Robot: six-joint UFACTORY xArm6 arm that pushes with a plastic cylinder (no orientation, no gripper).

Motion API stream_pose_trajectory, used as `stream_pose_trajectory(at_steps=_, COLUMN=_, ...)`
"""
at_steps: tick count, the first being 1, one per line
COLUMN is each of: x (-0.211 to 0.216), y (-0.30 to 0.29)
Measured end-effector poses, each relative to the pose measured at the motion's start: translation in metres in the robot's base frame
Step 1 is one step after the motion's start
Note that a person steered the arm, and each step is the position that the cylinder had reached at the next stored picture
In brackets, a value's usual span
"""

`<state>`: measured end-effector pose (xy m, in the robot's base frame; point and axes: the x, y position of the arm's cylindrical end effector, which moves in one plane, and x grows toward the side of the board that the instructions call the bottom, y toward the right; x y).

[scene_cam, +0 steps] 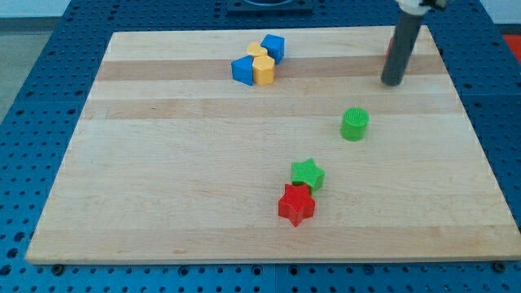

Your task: Move the red star closer to the green circle

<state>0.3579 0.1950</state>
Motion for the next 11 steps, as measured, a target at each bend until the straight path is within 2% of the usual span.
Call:
stream_pose_trajectory(at_steps=2, x=0.107, y=-0.004)
stream_pose_trajectory(at_steps=5, x=0.128, y=-0.11)
stream_pose_trajectory(at_steps=7, x=0.147, y=-0.128)
stream_pose_trajectory(at_steps=9, x=0.147, y=-0.135)
stream_pose_trajectory(at_steps=11, x=0.147, y=-0.167)
